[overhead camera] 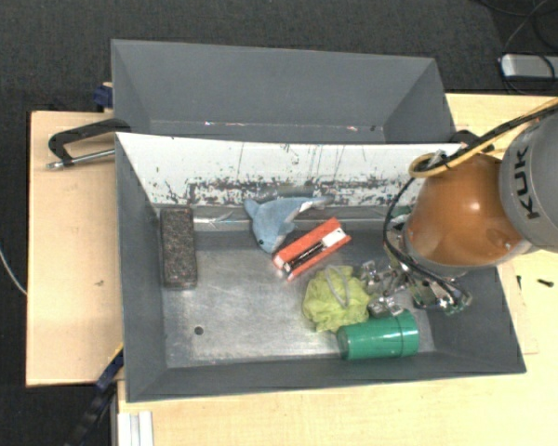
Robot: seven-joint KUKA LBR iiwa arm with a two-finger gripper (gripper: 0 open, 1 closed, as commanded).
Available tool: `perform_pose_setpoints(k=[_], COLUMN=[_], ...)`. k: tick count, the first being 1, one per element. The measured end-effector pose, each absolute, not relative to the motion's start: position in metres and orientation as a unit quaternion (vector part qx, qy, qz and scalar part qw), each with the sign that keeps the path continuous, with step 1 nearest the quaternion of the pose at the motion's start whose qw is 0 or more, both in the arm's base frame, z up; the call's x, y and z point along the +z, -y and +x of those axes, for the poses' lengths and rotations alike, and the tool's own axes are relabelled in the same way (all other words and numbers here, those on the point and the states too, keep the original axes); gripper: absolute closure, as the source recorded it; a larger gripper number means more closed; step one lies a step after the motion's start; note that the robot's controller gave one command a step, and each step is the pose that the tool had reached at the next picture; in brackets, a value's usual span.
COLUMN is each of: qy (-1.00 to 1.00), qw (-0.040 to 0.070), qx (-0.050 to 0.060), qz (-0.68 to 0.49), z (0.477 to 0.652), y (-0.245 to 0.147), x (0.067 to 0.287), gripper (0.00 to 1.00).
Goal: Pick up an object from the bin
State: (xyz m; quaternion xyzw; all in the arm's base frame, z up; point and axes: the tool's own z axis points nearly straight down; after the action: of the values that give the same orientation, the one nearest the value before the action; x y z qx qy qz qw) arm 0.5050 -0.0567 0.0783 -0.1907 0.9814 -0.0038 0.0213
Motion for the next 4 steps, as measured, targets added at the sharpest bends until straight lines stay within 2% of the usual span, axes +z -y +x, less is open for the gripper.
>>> perform_pose_setpoints(k=[1,3,4], qy=[-0.981,-0.976,-0.984], qw=[0.041,0.040,0.037], qx=[-0.005,-0.008,-0.006], qz=[-0.192,-0.213,-0.173], z=[0.515,0.515,0.513], y=[0.053,0.048,0.038], x=[0.083,0.084,0.082], gripper=[0.00,0.00,0.00])
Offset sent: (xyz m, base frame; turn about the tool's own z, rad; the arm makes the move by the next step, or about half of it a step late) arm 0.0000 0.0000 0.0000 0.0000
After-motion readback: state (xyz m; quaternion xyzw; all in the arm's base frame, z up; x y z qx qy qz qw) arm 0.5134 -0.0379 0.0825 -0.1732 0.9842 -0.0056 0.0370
